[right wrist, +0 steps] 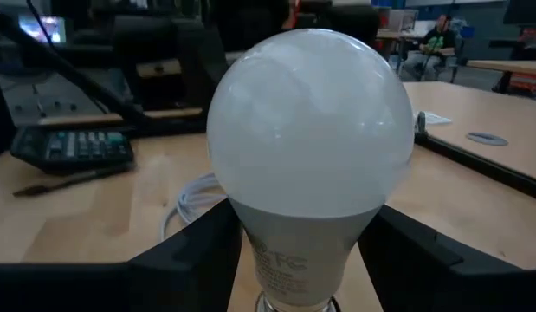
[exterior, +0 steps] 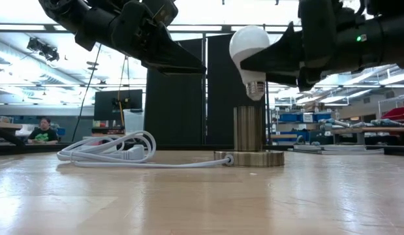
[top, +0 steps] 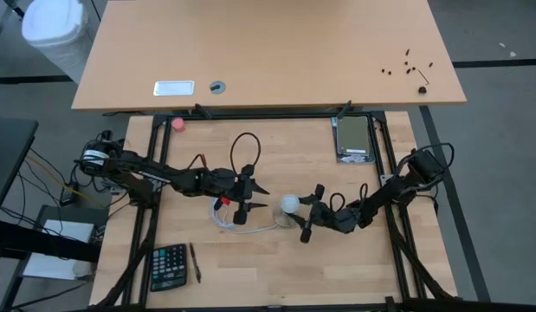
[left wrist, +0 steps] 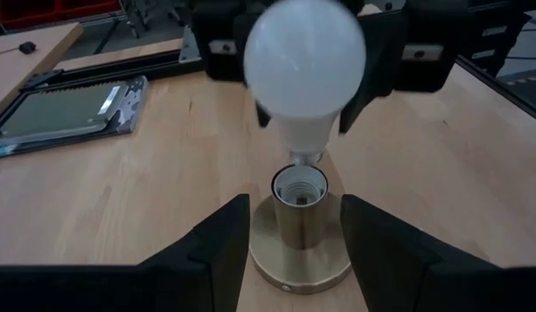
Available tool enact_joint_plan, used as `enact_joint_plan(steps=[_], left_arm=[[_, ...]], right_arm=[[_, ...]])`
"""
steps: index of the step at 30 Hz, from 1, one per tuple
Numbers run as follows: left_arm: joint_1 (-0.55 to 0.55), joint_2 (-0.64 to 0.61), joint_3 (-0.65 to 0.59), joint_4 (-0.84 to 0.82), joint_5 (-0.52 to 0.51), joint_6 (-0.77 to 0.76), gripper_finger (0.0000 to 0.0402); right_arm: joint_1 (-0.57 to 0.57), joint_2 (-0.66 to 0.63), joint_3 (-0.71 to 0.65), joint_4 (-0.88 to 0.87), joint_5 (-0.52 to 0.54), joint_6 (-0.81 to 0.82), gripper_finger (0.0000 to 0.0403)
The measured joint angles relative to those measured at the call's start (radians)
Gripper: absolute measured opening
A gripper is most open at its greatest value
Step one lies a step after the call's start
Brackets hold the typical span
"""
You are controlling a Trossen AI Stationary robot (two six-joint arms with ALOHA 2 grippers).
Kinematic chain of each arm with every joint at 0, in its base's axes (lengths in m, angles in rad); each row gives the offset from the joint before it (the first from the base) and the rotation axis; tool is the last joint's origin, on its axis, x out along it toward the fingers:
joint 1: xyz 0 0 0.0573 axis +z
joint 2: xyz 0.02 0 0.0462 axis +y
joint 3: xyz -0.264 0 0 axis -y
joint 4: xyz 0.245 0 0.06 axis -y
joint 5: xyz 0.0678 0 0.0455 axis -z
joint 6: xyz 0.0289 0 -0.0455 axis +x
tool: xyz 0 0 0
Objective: Screw lightbulb
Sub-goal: Insert the lightbulb into the lamp
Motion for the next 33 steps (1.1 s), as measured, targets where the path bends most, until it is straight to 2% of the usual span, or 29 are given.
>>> enact_joint_plan(steps=[5,10,17,33], left_arm=[[0.000,0.000,0.000,0.011,0.000,0.000,0.0188],[0.000,0.000,0.000,0.011,0.000,-0.006,0.0188],[0.000,0.000,0.000,0.010,0.000,-0.005,0.0188],[0.000,0.000,0.000,0.003,0.010,-0.007,0.0188]], right_arm=[[-0.054,0.000,0.000,-0.014,-0.126,0.017,0.0227],[-0.069,0.000,0.000,-0.045,-0.168,0.043,0.0227],[-0.068,0.000,0.000,-0.181,-0.177,0.133,0.0227],[-0.079,0.000,0.000,-0.203,-0.202,0.118,0.0227]])
